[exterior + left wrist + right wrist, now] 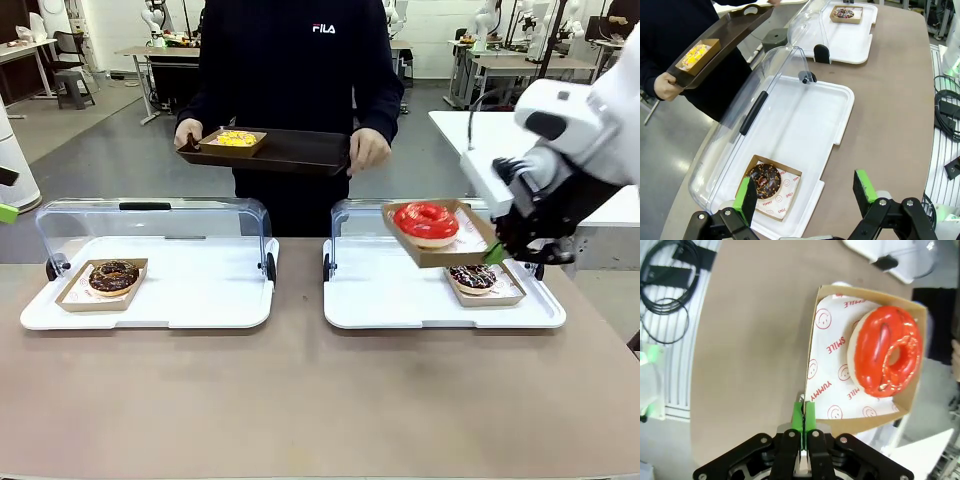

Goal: Provide the desired donut to the person.
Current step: Pick up and lift the Paper togo box containing the Donut pointed at by the person.

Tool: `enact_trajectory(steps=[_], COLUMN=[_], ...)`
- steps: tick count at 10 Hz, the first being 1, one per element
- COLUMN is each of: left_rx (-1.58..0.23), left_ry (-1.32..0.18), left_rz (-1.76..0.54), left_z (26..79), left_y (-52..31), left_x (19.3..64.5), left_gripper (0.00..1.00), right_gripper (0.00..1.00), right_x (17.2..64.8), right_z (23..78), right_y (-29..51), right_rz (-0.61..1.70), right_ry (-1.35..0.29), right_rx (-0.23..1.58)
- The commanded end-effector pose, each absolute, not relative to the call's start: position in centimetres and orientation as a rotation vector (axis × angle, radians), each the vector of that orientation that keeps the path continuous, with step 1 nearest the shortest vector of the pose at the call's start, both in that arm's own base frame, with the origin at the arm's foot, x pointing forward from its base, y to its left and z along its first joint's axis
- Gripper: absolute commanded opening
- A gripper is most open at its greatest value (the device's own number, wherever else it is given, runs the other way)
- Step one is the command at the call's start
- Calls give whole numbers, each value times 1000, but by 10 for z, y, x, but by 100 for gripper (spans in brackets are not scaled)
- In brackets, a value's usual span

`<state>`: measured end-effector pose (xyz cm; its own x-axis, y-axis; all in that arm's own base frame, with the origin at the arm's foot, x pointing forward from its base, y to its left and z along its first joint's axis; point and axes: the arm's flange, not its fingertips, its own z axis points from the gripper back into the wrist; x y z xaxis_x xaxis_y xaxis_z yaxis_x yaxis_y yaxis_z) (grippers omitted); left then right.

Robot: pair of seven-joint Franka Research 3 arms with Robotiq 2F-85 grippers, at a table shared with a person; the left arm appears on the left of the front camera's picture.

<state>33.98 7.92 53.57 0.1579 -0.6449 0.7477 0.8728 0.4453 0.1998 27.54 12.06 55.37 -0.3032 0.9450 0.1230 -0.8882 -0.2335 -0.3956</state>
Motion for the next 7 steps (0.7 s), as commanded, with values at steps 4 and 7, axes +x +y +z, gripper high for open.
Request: enact_trajectory(steps=[4,7], left_rx=[-313,-313], left_ry=[-888,-888], left_rz=[-1103,-1103], left_z=[536,536], left_y=[80,80], left_x=[339,339], left_gripper=[100,100], right_gripper=[0,0], right_x=[277,277], right_z=[561,561], right_y=[120,120], right_rz=[1831,1831], right_ry=[-463,-463], right_rx=[-163,-163])
